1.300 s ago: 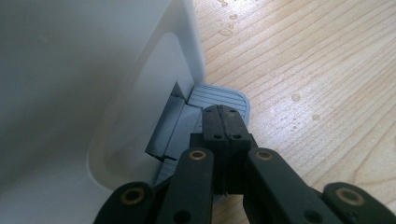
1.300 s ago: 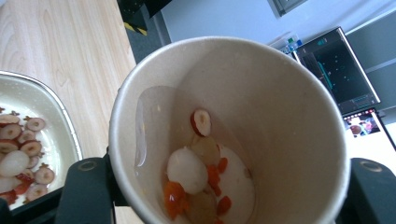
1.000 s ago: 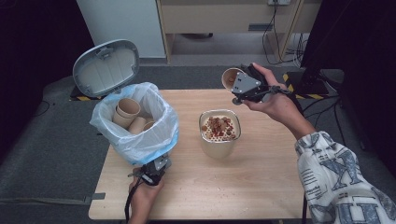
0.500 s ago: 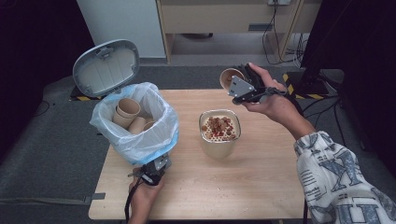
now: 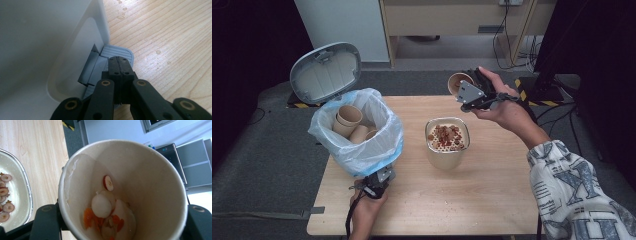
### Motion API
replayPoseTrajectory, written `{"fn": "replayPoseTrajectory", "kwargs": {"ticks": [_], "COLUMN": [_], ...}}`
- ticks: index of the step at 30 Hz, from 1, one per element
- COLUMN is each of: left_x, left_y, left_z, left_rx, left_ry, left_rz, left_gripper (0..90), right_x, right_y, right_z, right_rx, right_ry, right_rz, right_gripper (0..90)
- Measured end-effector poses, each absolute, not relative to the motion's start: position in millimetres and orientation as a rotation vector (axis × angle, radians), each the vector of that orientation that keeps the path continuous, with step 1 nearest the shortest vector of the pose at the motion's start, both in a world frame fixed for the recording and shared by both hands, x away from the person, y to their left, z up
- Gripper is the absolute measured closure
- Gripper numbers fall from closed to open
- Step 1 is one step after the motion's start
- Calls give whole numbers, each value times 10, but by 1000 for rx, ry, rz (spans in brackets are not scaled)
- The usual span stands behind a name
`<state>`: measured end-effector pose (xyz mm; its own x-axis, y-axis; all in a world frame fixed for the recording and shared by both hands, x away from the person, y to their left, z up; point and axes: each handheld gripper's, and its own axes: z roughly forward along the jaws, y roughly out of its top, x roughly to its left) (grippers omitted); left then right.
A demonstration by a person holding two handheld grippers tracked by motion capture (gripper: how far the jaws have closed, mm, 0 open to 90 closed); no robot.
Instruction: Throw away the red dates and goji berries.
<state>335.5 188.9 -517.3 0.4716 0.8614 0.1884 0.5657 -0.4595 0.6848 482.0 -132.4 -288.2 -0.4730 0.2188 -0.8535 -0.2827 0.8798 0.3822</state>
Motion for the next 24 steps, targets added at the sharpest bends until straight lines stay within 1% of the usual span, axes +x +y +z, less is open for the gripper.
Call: {"fn": "replayPoseTrajectory", "kwargs": {"ticks": [24], "left_x": [3356], "left_y": [1890], "left_z": [-5172], "left_rx": [2180], "left_ry": [1178], "left_rz": [715], "left_gripper": [896], "right_x": [4772], "right_y": [-1268], "right_z": [-2876], "right_rx": [-135], "right_ry": [1935], "right_rz": [463], "right_gripper": [326]}}
